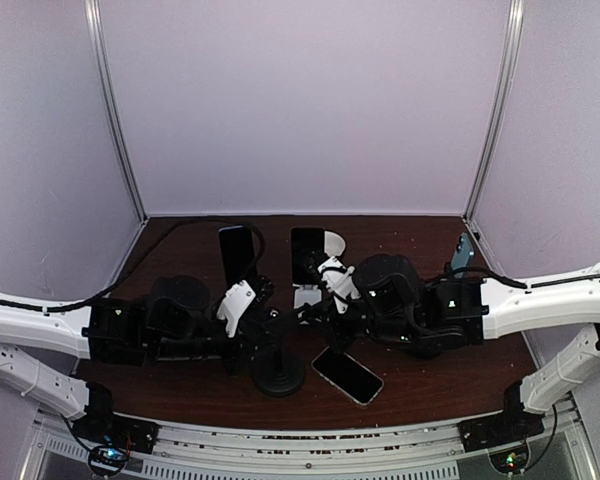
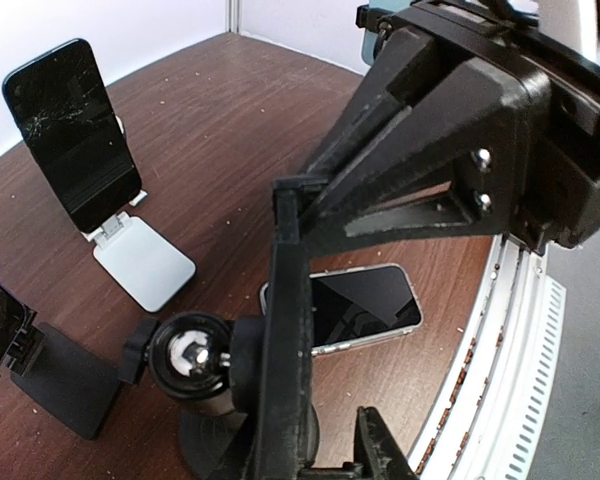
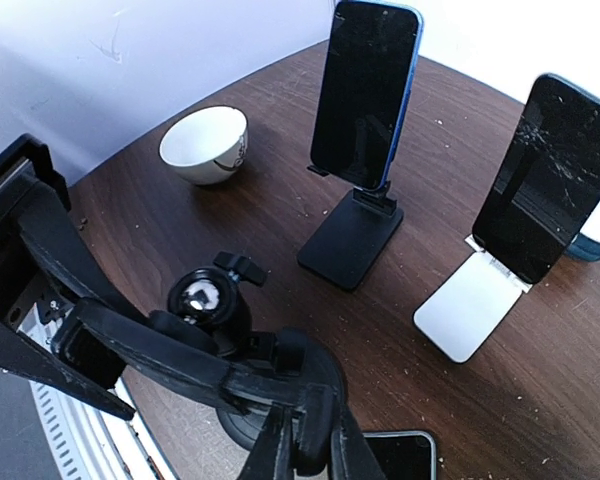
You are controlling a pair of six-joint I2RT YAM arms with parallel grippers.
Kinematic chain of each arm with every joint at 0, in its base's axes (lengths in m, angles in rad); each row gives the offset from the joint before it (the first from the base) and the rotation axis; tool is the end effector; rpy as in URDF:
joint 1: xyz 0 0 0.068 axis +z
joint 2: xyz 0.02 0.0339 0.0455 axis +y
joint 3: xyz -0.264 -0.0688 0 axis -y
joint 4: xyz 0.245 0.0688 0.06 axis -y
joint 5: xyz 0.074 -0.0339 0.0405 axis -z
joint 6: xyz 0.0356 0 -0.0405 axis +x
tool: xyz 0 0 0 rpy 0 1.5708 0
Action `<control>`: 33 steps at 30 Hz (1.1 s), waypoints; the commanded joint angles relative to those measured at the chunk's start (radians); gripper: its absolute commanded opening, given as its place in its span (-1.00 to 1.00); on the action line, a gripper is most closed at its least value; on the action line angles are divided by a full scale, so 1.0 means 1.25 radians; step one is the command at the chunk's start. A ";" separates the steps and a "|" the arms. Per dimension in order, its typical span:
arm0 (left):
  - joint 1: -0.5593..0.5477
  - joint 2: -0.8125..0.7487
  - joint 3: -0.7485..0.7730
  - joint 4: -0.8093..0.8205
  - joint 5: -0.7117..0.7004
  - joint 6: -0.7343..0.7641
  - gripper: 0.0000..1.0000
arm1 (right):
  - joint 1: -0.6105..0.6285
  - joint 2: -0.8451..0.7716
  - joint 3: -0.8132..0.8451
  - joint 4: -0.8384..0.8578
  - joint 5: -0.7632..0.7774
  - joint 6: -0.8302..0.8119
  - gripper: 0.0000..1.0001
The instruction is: Place the phone on the phone stand
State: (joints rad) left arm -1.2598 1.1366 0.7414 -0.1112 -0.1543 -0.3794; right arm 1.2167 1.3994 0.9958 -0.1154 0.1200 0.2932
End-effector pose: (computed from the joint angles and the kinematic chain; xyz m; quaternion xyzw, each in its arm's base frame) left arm 0.0828 -0.2398 0.2611 0.3307 0.7939 -0.3244 0.3938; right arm 0.1145 0.2975 0.2784 -0.3577 0.7863 0.3056 0.4005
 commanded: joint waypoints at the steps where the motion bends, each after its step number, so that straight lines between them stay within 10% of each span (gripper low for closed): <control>1: 0.021 0.026 -0.016 -0.087 -0.011 0.040 -1.00 | 0.028 0.007 0.038 -0.046 0.007 -0.063 -0.66; 7: 0.021 0.036 -0.002 -0.096 -0.003 0.054 -1.00 | 0.034 -0.037 0.023 -0.024 -0.046 -0.090 0.08; 11: 0.021 0.033 0.007 -0.118 -0.016 0.058 -1.00 | 0.034 -0.105 -0.017 -0.034 -0.085 -0.109 0.98; 15: 0.021 0.036 0.013 -0.124 -0.025 0.062 -0.97 | 0.017 -0.183 -0.055 -0.139 -0.012 -0.087 1.00; 24: 0.021 0.016 0.029 -0.088 -0.039 0.097 -0.01 | -0.057 0.075 0.024 -0.507 0.036 0.042 1.00; 33: 0.021 -0.023 0.040 -0.084 -0.039 0.126 0.27 | -0.055 0.208 0.012 -0.505 -0.110 0.025 1.00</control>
State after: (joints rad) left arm -1.2377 1.1484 0.7677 -0.2405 -0.1944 -0.2481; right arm 1.1450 1.6440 1.0046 -0.7265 0.0776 0.3256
